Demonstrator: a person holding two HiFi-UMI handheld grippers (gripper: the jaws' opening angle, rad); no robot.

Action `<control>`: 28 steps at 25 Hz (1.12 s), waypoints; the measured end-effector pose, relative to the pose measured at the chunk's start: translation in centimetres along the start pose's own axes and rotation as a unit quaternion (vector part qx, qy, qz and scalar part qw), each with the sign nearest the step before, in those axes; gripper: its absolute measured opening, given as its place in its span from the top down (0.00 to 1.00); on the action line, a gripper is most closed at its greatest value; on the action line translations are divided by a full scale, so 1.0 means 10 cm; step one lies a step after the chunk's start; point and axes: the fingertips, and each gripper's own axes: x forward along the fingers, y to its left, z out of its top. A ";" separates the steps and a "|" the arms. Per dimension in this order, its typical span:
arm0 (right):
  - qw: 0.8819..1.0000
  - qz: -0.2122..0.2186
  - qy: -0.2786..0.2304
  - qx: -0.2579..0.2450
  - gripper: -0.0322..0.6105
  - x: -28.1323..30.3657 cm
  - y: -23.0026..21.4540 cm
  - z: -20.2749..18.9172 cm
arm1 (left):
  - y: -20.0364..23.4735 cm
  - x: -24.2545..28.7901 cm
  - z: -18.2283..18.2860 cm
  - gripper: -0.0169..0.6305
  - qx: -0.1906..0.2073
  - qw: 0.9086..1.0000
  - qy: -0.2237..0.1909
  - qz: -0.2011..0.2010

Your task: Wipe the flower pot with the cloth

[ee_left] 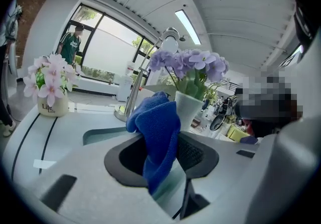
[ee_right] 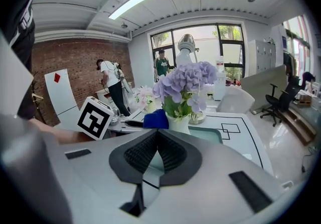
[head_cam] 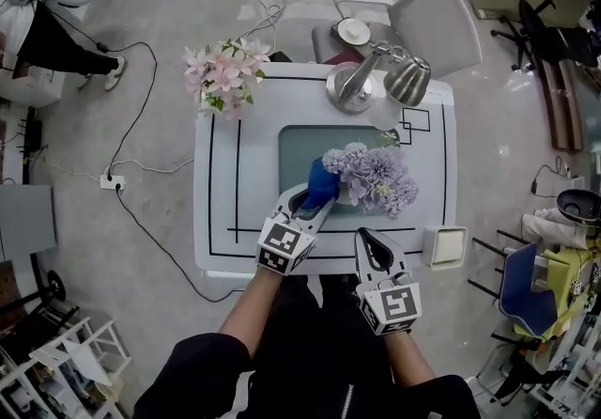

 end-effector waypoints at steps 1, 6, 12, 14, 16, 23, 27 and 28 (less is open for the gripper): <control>1.000 -0.001 0.001 0.000 0.94 0.00 -0.01 -0.01 | 0.02 0.02 -0.03 0.73 0.001 1.000 0.005 0.001; 1.000 -0.005 0.008 0.002 0.94 -0.03 -0.03 -0.07 | 0.10 0.08 -0.31 0.73 0.004 0.999 0.048 -0.008; 1.000 -0.007 0.010 0.012 0.94 -0.08 -0.06 -0.11 | 0.30 0.05 -0.43 0.73 0.021 0.996 0.083 0.000; 1.000 -0.008 0.010 0.014 0.94 -0.09 -0.07 -0.11 | 0.35 -0.01 -0.30 0.73 0.029 0.997 0.068 -0.002; 1.000 -0.009 0.009 0.015 0.94 -0.11 -0.09 -0.11 | 0.34 -0.06 -0.10 0.73 0.038 0.998 0.045 -0.009; 1.000 -0.022 0.011 0.018 0.94 -0.17 -0.15 -0.16 | 0.22 0.14 0.38 0.73 0.084 0.995 0.004 -0.053; 0.999 -0.032 0.013 0.023 0.94 -0.20 -0.18 -0.19 | 0.25 0.39 0.33 0.73 0.104 0.992 0.011 -0.072; 0.999 -0.035 0.014 0.025 0.94 -0.21 -0.20 -0.21 | 0.25 0.44 0.32 0.73 0.109 0.991 0.014 -0.076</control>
